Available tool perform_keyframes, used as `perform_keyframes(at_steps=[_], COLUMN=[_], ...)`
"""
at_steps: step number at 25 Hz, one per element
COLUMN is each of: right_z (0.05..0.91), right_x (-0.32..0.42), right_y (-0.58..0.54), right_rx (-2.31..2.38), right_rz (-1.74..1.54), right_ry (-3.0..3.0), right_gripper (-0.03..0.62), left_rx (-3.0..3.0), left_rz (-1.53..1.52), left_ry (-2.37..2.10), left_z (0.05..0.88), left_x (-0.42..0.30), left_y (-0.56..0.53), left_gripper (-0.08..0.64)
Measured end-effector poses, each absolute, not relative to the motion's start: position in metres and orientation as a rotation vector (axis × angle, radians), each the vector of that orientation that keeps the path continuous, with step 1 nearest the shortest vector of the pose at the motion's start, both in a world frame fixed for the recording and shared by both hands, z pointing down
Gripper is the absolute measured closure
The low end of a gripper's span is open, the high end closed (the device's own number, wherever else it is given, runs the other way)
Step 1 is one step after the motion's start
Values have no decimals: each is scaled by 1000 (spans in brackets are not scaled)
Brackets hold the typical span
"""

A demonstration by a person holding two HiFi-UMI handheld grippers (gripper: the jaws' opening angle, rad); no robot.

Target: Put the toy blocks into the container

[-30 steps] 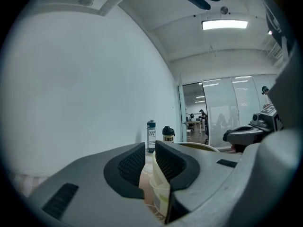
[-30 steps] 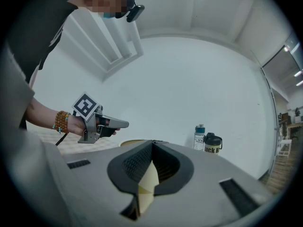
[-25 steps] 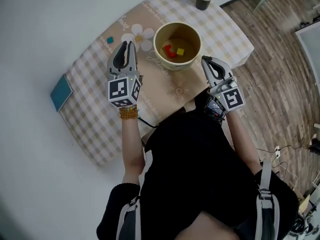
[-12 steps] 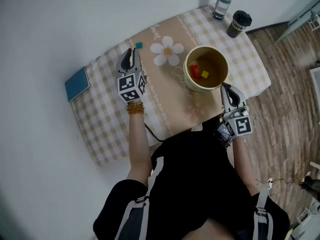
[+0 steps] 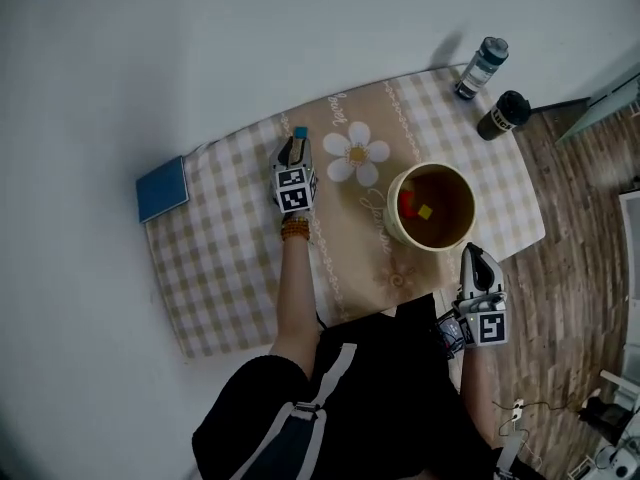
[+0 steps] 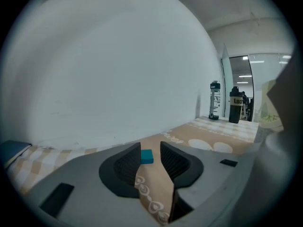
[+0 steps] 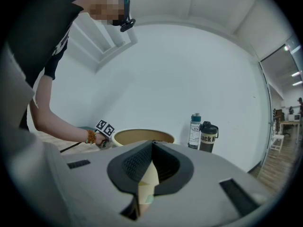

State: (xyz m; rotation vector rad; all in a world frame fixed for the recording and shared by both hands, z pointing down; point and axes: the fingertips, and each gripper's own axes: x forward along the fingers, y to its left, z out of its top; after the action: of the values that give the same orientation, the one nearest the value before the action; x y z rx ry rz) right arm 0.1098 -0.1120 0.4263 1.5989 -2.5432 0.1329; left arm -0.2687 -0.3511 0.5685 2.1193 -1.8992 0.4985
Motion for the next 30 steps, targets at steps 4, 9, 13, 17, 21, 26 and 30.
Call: perform_keyframes(at_steps=[4,9,13,17,21,26,30], right_z=[476,472,476,483,481,488,487], right_x=[102,116,113,104,105,113,113], right_y=[-122,-137,-137,-133,-131,-129,-132], right_rx=[1589,1574,1563,1543,1525,1525,1503], right_rz=[90,114,116,88,85,106,82], right_ry=[-2488,-2481,-2478,-2478,-2472,-2457,-2468], right_gripper=[594,594,594,594,594,594,594], left_rx=[2103,2118,2223,2199,2151,2058,2073], left_rz=[409,394,319,491,995,874,880], left_ry=[-1909,-1908,-1806,-1787,-1573,-1589,-1673], left_z=[638,628,627,651,676,672,677], left_x=[-279,-273,-259,-265,-254,-264,-273], left_y=[-382,-392,-392,-386,-403,-413,-415], left_gripper=[433,423,474,488,324,324,349])
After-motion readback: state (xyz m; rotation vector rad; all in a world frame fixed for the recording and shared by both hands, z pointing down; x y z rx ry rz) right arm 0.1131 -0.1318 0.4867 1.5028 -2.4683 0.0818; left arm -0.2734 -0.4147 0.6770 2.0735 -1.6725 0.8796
